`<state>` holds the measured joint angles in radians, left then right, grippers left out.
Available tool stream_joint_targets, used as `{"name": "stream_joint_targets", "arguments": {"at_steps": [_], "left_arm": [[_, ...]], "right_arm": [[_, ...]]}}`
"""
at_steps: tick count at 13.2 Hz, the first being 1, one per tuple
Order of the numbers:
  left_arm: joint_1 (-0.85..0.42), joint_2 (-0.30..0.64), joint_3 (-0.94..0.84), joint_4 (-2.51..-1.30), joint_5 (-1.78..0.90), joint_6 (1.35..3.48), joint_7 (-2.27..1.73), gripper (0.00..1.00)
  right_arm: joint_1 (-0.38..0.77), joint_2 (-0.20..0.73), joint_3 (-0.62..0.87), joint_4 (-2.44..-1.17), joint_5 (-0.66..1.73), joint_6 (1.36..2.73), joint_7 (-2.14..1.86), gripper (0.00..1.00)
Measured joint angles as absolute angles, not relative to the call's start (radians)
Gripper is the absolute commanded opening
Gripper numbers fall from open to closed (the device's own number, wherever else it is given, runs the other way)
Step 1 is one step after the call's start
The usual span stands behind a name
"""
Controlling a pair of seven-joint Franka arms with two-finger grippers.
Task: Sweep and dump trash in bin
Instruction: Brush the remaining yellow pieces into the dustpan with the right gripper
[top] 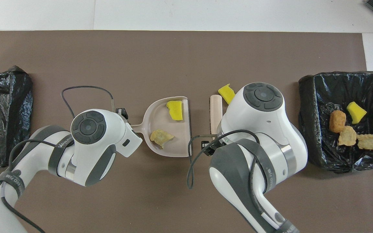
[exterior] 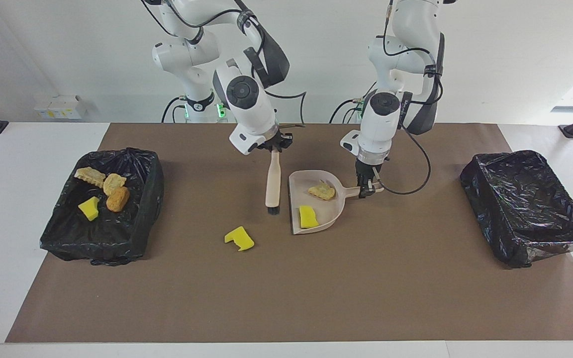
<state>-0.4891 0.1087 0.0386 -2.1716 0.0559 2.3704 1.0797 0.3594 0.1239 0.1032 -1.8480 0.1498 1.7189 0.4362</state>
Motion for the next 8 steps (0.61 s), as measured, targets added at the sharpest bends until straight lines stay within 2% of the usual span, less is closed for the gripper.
{"name": "stream_joint_targets", "arguments": {"at_steps": [5, 8], "left_arm": [[-0.456, 0.128, 0.05, -2.072, 0.054, 2.258, 1.069, 0.0], [-0.453, 0.131, 0.051, -2.05, 0.056, 2.199, 0.994, 0.0]], "right_arm": [[0.193, 0.167, 0.101, -1.833, -0.197, 1.721, 0.125, 0.0], [0.178, 0.294, 0.105, -1.735, -0.322, 1.729, 0.07, 0.0]]}}
